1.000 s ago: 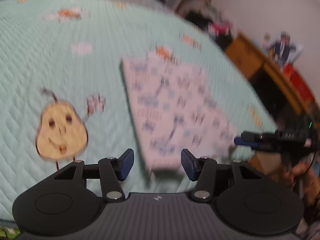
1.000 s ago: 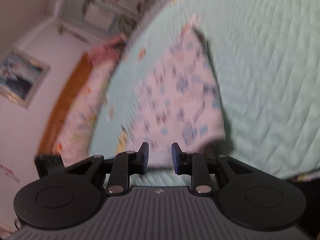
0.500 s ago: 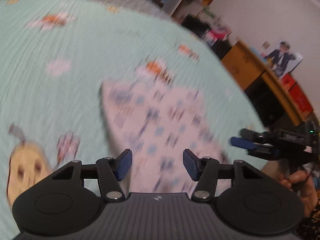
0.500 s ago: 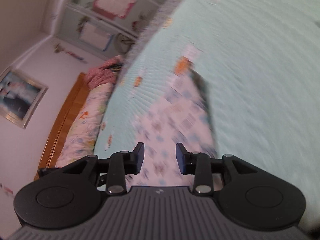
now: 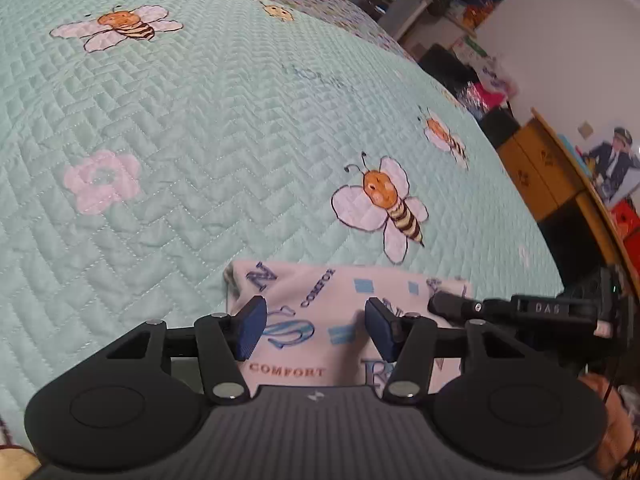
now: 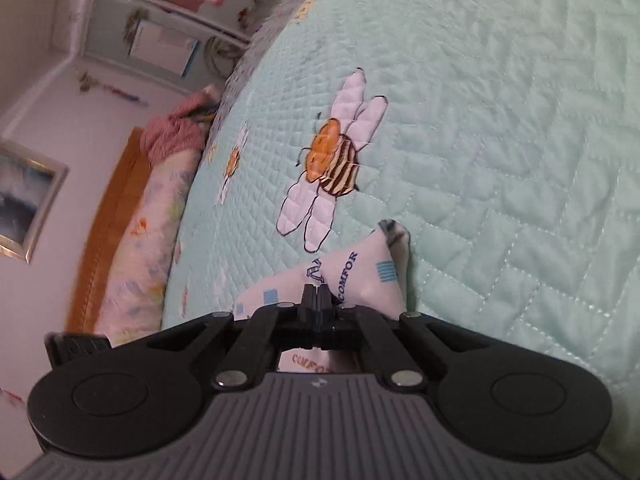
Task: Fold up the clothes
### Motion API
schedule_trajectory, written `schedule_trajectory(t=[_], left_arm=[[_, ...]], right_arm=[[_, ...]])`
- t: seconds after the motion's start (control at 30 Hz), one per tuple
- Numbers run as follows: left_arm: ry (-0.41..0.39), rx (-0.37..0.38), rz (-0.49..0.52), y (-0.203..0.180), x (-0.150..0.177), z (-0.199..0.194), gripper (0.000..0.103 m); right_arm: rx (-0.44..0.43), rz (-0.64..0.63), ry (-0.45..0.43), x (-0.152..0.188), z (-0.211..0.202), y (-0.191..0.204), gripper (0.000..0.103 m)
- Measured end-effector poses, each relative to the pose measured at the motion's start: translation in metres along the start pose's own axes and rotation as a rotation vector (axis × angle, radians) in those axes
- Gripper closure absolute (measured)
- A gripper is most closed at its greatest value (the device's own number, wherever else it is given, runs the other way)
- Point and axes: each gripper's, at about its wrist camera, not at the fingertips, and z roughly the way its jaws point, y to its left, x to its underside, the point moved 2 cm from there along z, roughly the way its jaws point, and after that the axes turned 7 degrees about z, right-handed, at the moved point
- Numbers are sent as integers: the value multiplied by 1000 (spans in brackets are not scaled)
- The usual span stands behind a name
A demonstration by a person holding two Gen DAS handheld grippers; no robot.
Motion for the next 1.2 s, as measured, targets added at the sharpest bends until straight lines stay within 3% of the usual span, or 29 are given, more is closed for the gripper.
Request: schedule_trajectory(t=[0.07,0.13,0.2,0.27,0.3,0.33,0.43,0.5,0.57,0.67,0.7,0.73,0.77,0.8,0.83,0.9,0.97,1.03,1.1,1.13,1.2], left_arm=[[-32,-27,11,-8,-8,-8,46],[-88,-12,20,-21,-18,-17,45],[-109,48,45,-39,-25,-15,41],[-65,82,83,-55,-24,8,40],[-23,67,84,-57,-20,23,40],[28,36,75,-56,-15,39,42],[7,1,63,-58,-7,42,45],[18,-11,48,-60,-12,35,46],[-37,40,-29,-57,-17,16,46],[-138,246,-218,-50,-18,-4,43],[-128,270,-237,-51,-15,0,40],[-100,269,-233,-53,-12,7,40],[-36,209,-182,-57,-7,20,40],[49,116,-104,-62,-1,35,45],[63,71,-50,-65,2,38,60],[35,47,-17,-69,3,31,58],[27,69,-88,-67,2,14,58],[-30,106,-66,-71,4,-13,55],[-45,107,-50,-76,13,-34,43],[-36,102,-43,-77,21,-39,40],[25,18,-4,-75,41,-34,34]], right_arm=[[-4,18,-12,-4,-8,6,99],[-27,-17,-68,-5,-19,18,85],[-30,-3,-86,-7,-19,13,76],[18,4,-87,-8,-13,3,80],[67,-17,-77,-9,-4,-3,103],[50,-5,-87,-10,-4,-9,103],[56,38,-106,-11,-13,-12,103],[71,-8,-142,-7,-28,2,93],[44,-21,-171,0,-40,16,87],[-16,-29,-176,13,-45,25,85],[-18,-17,-158,15,-38,24,82],[8,0,-141,17,-29,17,79],[37,23,-136,17,-23,7,82],[66,47,-131,17,-17,-3,102],[88,72,-129,17,-12,-11,103],[85,123,-145,16,-20,-14,103],[126,43,-177,21,-33,5,91],[75,-6,-179,32,-46,23,82],[40,-29,-154,45,-50,31,76],[39,-41,-136,51,-49,31,69],[51,-61,-100,63,-47,30,64]])
